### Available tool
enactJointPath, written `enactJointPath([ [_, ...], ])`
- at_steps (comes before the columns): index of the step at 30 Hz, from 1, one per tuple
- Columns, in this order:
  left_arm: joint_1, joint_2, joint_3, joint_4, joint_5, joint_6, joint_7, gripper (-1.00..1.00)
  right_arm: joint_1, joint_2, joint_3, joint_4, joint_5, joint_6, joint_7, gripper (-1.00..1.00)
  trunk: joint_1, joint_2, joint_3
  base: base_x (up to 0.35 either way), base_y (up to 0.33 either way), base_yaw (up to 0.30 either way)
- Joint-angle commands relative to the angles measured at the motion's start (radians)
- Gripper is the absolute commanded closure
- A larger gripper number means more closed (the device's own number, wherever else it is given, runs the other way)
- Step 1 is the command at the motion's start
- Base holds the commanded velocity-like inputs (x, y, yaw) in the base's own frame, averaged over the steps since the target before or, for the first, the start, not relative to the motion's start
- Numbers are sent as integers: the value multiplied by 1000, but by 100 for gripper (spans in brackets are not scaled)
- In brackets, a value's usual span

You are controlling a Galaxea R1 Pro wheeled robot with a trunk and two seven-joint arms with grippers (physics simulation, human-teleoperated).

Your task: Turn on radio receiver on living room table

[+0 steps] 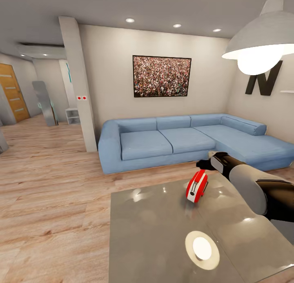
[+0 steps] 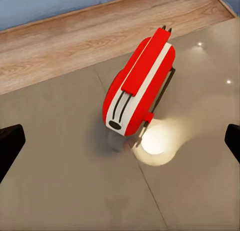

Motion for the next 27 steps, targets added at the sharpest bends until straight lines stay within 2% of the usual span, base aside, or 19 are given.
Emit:
enactJointPath([
  [1,0,0,0,0,0,0,0,-100,0,0,0,0,0,1,0,-100,0,0,0,0,0,0],
  [7,0,-3,-6,-11,0,1,0,-100,0,0,-1,-3,0,6,-2,-100,0,0,0,0,0,0],
  [16,0,14,-12,-307,-10,9,6,-100,0,-7,-2,-1,-4,6,-2,-100,0,0,0,0,0,0],
  [17,0,19,-11,-376,-11,11,7,-100,0,-8,-3,-2,-4,6,-2,-100,0,0,0,0,0,0],
  [19,0,24,-11,-451,-13,12,7,-100,0,-14,-4,-3,-5,1,-2,-100,0,0,0,0,0,0],
  [21,0,27,-11,-485,-13,13,7,-100,0,-19,-4,-3,-5,-2,-1,-100,0,0,0,0,0,0],
  [27,0,38,-9,-508,-13,11,3,-100,0,-23,-7,-3,-6,-6,0,-100,0,0,0,0,0,0],
])
